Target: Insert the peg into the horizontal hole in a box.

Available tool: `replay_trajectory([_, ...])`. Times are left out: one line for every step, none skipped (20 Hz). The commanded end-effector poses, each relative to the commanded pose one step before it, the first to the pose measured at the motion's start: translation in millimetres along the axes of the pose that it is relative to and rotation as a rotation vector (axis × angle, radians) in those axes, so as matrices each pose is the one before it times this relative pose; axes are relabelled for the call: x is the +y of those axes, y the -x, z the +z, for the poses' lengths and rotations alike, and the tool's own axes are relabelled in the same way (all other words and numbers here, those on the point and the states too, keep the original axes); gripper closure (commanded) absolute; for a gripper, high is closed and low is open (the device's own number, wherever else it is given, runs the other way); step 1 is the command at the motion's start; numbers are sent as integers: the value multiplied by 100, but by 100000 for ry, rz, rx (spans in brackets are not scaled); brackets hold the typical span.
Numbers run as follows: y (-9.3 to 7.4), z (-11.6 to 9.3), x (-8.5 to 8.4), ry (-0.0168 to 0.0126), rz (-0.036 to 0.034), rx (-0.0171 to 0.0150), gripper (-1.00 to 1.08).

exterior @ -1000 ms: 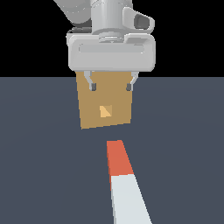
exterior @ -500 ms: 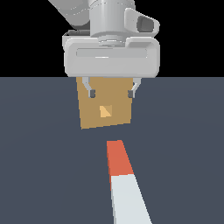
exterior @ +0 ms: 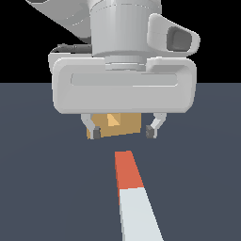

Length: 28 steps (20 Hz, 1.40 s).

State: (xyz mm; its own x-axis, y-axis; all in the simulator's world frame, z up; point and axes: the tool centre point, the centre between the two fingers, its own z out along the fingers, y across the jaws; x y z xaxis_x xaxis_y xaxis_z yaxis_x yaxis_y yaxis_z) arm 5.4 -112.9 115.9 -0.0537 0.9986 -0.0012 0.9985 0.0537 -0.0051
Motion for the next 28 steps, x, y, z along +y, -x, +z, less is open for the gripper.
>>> replay_trajectory([2392,1206,144,139,-1565,-2,-92])
replay_trajectory([856,431,75,47,-555,9,-92])
replay_trajectory([804,404,75,44,-519,10,-92])
replay_trajectory([748,377,74,42,-486,11,-92])
replay_trajectory([693,348,74,39,-451,11,-92])
replay_trajectory([641,319,71,35,-407,11,-92])
replay_trajectory([578,289,71,33,-377,11,-92])
replay_trajectory([520,259,68,29,-337,10,-92])
replay_trajectory([457,227,65,26,-300,9,-92])
replay_trajectory([395,195,60,22,-257,8,-92])
replay_trajectory([331,163,54,19,-217,7,-92])
replay_trajectory([270,133,47,16,-182,6,-92])
replay_trajectory([220,106,37,12,-138,4,-92])
replay_trajectory([173,81,28,8,-97,3,-92])
replay_trajectory([104,56,28,8,-97,3,-92])
replay_trajectory([97,36,1,0,0,0,-92])
replay_trajectory([-9,9,19,6,-69,2,-92])
replay_trajectory([-62,-36,-87,-84,254,-11,-92])
replay_trajectory([1,36,0,0,0,0,-92])
replay_trajectory([3,109,1,0,0,0,-92])
replay_trajectory([5,181,1,0,0,0,-92])
replay_trajectory([7,252,0,0,0,0,-92])
replay_trajectory([9,323,0,0,0,0,-92])
replay_trajectory([-29,380,14,24,-64,5,-92])
replay_trajectory([11,463,-4,0,0,0,-92])
replay_trajectory([12,531,-6,0,0,0,-92])
replay_trajectory([-26,576,9,25,-64,6,-92])
replay_trajectory([12,546,-6,0,0,0,-92])
